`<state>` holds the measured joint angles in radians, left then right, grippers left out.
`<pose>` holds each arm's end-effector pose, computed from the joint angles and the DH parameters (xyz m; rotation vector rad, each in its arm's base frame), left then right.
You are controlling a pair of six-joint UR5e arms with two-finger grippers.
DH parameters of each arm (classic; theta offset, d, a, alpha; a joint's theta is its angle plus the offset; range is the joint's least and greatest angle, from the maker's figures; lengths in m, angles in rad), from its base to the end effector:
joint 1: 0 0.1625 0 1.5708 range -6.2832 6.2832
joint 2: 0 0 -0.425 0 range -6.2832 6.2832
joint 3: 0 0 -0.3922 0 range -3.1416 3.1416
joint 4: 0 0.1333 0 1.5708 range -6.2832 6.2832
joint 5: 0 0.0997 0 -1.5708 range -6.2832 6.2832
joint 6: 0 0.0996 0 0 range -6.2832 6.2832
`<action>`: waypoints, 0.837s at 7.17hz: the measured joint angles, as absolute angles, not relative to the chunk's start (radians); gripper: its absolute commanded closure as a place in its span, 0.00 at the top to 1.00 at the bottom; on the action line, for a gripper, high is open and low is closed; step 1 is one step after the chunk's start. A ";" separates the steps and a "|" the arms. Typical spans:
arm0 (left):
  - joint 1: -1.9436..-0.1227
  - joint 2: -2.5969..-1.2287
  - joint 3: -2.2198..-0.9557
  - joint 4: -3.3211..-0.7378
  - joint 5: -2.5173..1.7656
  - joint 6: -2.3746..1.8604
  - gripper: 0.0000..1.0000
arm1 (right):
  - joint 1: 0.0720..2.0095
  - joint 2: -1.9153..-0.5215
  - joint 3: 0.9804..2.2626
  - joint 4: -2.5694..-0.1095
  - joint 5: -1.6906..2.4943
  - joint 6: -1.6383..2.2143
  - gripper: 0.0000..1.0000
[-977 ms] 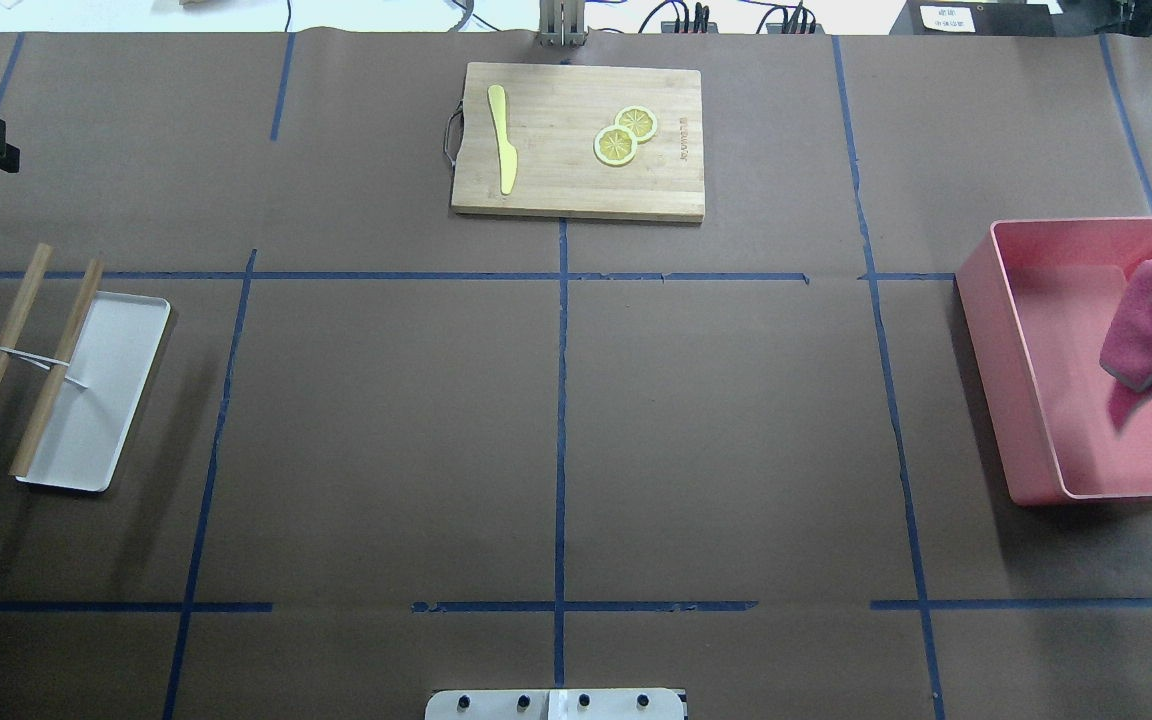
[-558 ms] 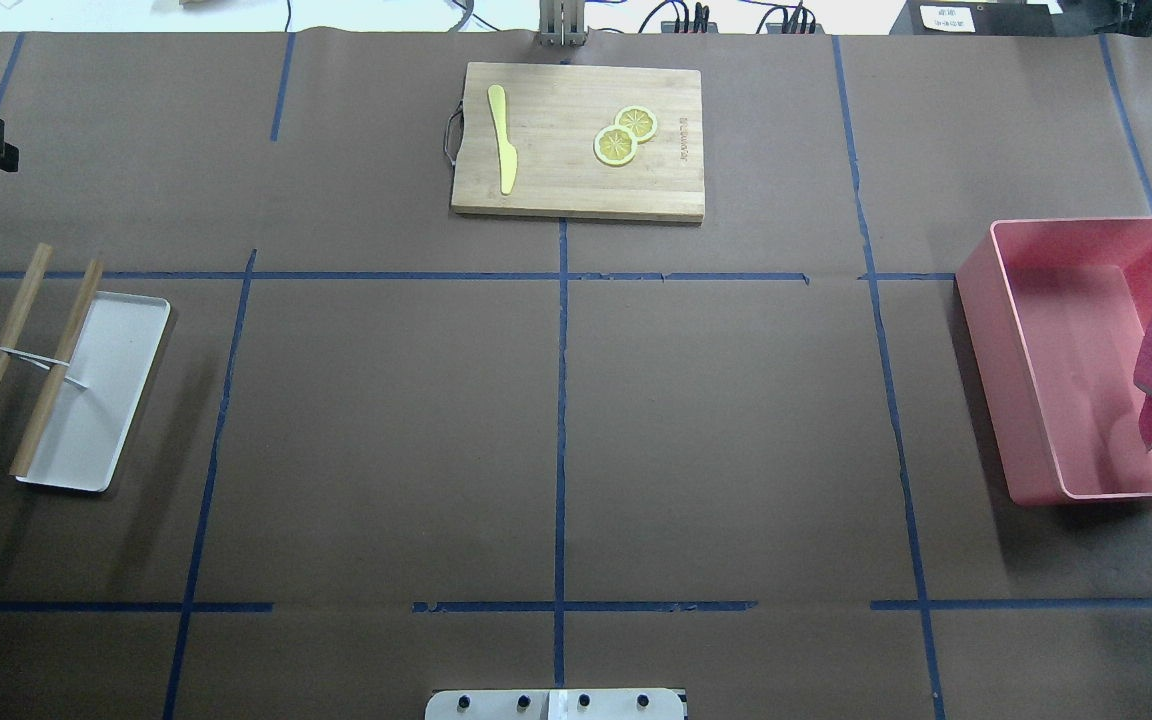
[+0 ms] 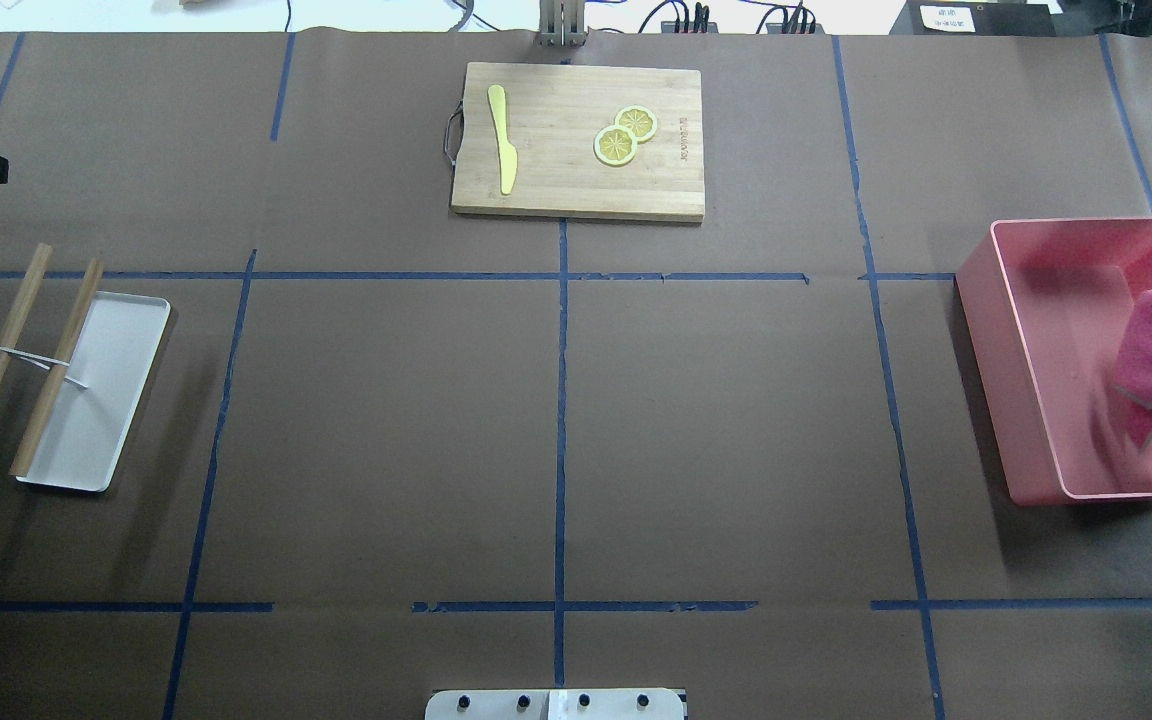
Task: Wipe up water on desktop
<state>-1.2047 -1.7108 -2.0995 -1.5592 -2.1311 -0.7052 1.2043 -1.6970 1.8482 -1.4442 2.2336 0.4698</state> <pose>0.1031 -0.4933 0.3461 0.2743 0.7901 -0.1351 -0.0946 -0.4475 0.5732 -0.0229 -0.7101 0.0069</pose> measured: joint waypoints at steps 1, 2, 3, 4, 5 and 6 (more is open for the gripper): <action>-1.206 -1.676 -2.110 -1.562 -2.144 -0.683 1.00 | 1.205 -1.696 1.862 -1.437 2.238 0.468 1.00; -1.219 -1.624 -2.118 -1.565 -2.175 -0.619 1.00 | 1.221 -1.696 1.879 -1.415 2.258 0.463 1.00; -1.251 -1.565 -2.113 -1.565 -2.220 -0.506 1.00 | 1.265 -1.697 1.887 -1.393 2.293 0.442 1.00; -1.293 -1.510 -2.085 -1.567 -2.266 -0.367 1.00 | 1.324 -1.698 1.878 -1.389 2.323 0.383 1.00; -1.350 -1.478 -2.019 -1.568 -2.310 -0.217 1.00 | 1.374 -1.697 1.846 -1.394 2.336 0.302 1.00; -1.421 -1.466 -1.937 -1.567 -2.347 -0.074 1.00 | 1.411 -1.696 1.802 -1.398 2.337 0.222 1.00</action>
<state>-1.4211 -1.4659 -1.9366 -1.5671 -2.3468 -0.0739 1.4114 -1.6962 1.8019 -1.3975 2.3371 0.2215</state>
